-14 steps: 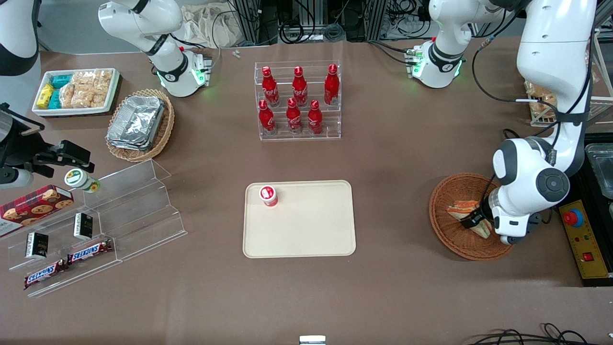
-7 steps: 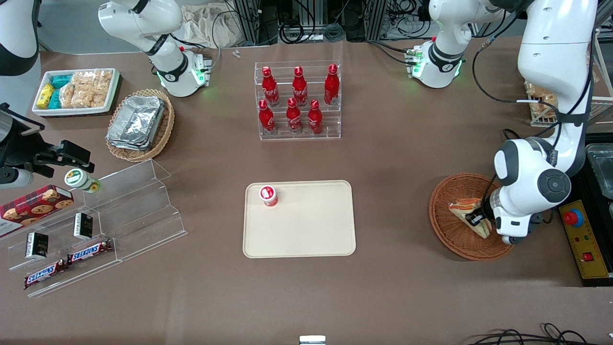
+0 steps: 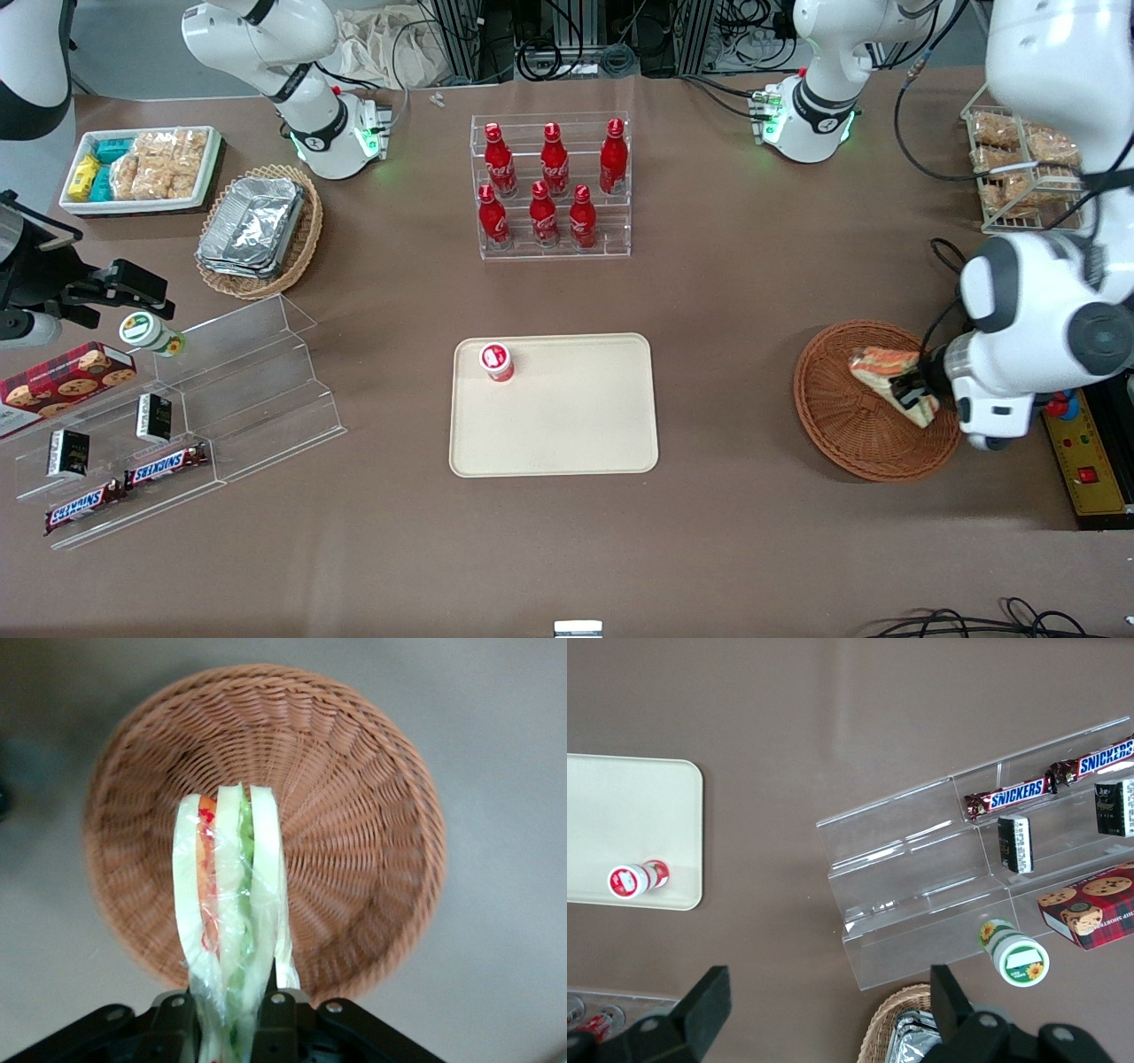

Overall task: Place sandwich from basket to tray
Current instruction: 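Close the left gripper on the sandwich and lift it from the basket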

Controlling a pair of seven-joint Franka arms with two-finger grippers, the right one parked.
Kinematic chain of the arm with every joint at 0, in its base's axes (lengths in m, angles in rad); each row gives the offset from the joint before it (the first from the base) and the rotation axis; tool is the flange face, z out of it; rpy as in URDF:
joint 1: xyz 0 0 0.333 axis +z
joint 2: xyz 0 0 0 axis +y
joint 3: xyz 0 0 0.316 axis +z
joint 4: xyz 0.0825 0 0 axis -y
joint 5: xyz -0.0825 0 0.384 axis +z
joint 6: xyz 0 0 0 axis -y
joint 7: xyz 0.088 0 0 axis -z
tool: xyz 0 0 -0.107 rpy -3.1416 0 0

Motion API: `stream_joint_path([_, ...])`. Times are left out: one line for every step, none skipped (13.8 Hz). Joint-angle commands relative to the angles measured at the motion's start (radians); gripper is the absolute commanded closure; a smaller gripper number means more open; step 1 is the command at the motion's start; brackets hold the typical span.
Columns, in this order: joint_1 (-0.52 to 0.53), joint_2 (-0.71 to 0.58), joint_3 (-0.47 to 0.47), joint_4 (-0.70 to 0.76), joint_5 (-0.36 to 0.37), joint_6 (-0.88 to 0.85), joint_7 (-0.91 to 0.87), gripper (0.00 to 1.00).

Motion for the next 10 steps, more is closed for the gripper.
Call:
stream_joint_path([-0.007,-0.019,-0.016,0.23,-0.014,-0.286,0.001,1.0])
stream_joint_path([-0.006,-0.019,-0.051,0.297,-0.014,-0.364,0.012,1.0])
stream_joint_path([-0.006,-0.02,-0.084,0.328,-0.013,-0.407,0.015,1.0])
stream_joint_path([-0.007,-0.033,-0.126,0.332,-0.013,-0.42,0.011,1.0])
stream_joint_path([-0.008,-0.036,-0.184,0.332,-0.002,-0.42,0.009,1.0])
stream_joint_path([-0.008,-0.036,-0.23,0.332,0.001,-0.42,0.01,1.0])
stream_joint_path([-0.011,-0.03,-0.264,0.329,0.001,-0.419,0.01,1.0])
stream_joint_path([-0.035,-0.03,-0.292,0.321,0.022,-0.416,0.01,1.0])
stream_joint_path([-0.073,-0.021,-0.299,0.316,0.05,-0.408,0.012,1.0])
stream_joint_path([-0.14,0.001,-0.303,0.318,0.082,-0.403,0.01,1.0])
